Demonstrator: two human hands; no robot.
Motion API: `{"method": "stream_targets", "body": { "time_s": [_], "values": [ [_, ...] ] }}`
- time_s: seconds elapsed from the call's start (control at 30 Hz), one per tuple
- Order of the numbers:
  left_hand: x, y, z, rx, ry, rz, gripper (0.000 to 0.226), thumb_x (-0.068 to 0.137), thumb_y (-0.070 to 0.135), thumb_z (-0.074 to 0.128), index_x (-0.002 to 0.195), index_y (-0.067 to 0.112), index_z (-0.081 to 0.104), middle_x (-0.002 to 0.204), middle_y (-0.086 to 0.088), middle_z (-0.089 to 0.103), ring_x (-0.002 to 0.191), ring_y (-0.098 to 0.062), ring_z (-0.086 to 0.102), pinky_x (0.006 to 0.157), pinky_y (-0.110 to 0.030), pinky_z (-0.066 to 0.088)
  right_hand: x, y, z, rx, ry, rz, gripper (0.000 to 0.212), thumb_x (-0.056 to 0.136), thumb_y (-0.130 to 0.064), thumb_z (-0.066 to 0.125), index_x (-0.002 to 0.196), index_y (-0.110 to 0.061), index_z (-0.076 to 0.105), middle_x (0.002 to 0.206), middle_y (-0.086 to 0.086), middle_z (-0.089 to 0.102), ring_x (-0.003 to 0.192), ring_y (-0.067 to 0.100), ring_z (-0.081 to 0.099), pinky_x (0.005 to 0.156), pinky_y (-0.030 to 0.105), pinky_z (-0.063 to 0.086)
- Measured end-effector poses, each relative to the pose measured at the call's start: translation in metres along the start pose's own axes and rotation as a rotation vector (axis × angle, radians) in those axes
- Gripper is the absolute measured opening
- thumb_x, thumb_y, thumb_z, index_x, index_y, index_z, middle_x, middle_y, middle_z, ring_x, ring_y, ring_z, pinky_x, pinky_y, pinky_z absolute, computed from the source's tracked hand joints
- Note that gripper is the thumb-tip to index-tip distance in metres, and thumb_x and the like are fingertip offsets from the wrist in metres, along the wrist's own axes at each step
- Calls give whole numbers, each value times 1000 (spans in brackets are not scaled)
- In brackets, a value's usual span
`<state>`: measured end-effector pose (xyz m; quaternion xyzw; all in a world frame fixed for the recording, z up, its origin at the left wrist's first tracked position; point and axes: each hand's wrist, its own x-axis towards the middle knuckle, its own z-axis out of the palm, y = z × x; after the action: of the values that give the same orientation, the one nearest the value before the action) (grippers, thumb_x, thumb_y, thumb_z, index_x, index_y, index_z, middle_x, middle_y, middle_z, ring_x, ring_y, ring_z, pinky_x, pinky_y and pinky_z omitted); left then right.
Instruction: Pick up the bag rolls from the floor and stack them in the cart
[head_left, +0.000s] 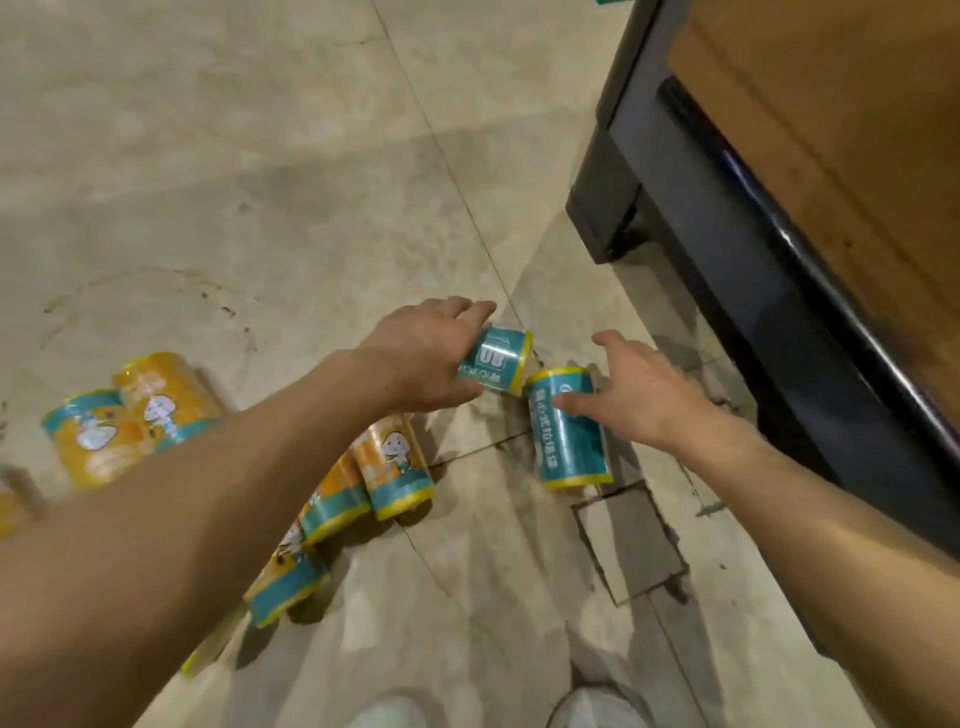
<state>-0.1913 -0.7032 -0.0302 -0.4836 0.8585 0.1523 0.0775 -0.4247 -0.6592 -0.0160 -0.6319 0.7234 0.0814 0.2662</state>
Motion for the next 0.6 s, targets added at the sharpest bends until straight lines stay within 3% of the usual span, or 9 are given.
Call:
{"method": "stream_targets", "body": {
  "time_s": [0.2,0.43,0.6],
  "values": [
    [2,-2,13,33,23,-5,95,84,49,69,158,19,17,157,-9,38,139,-28,43,109,-41,42,9,5,7,15,19,17,97,74,-68,75,149,-21,35,145,10,52,128,30,53,99,45,48],
    [1,-5,8,-1,59,-12,103,81,50,72,159,20,12,162,-11,29,144,-28,37,114,-41,37,-1,-2,13,207,-15,131,99,75,-65,76,149,-16,33,145,12,50,129,31,52,100,46,48],
    [27,-5,22,8,76,31,107,76,56,75,157,17,17,157,-12,36,141,-29,40,113,-44,40,10,-5,44,441,-67,281,92,74,-57,82,138,-8,38,134,14,56,117,30,60,87,37,51]
  ]
}}
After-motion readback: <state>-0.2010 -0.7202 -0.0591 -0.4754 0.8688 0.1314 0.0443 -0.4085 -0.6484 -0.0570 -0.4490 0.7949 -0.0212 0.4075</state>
